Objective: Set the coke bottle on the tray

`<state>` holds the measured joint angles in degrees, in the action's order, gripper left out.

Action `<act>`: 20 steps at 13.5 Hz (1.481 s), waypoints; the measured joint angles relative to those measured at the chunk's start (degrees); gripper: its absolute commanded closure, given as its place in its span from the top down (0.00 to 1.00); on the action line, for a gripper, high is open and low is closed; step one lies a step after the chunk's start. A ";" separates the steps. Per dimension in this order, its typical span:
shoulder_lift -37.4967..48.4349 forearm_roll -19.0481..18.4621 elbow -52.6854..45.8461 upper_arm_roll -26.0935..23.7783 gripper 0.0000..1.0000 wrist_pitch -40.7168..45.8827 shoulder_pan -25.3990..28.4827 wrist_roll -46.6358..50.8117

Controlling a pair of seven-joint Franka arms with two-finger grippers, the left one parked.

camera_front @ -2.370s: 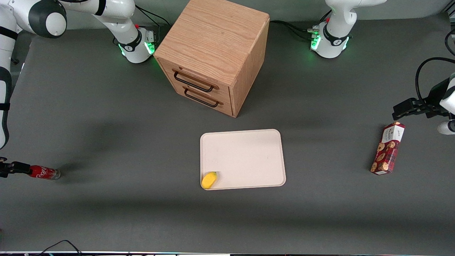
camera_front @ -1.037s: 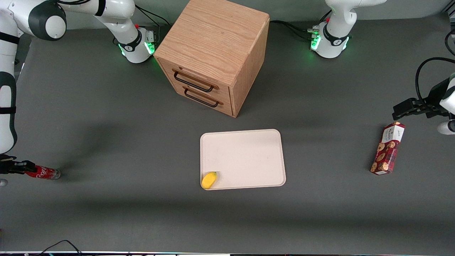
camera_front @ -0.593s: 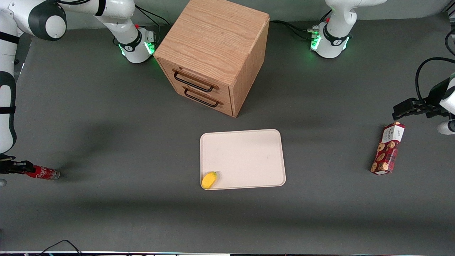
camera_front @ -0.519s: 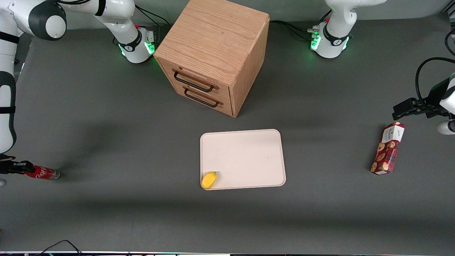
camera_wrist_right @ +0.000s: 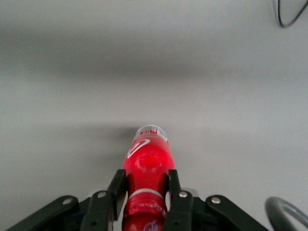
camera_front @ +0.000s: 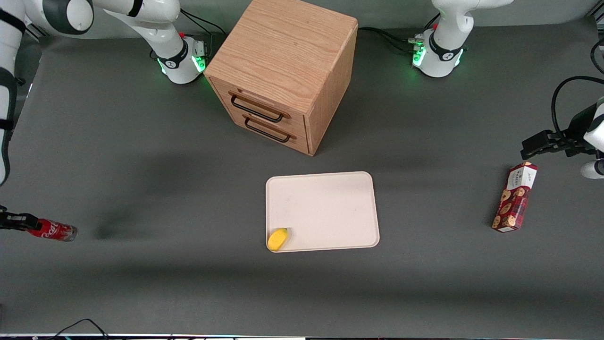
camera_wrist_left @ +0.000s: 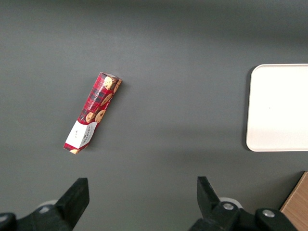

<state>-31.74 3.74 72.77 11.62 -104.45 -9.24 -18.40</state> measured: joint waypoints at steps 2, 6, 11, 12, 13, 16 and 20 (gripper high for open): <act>3.49 -1.45 -2.95 -0.19 0.00 10.73 3.81 7.94; 7.72 -1.83 -7.73 -6.50 0.00 22.06 12.43 30.51; 6.75 -2.94 -8.35 -16.62 0.00 22.22 19.28 50.71; 6.21 -3.84 -8.35 -18.40 0.00 21.83 20.61 53.16; 5.64 -4.61 -8.34 -20.73 0.00 21.23 21.53 55.52; 3.51 -5.72 -8.26 -24.11 0.00 17.69 24.83 62.71; -3.34 -7.76 -7.97 -24.17 0.00 7.21 29.68 70.69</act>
<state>-35.07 -4.02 64.80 -12.55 -97.24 20.45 52.29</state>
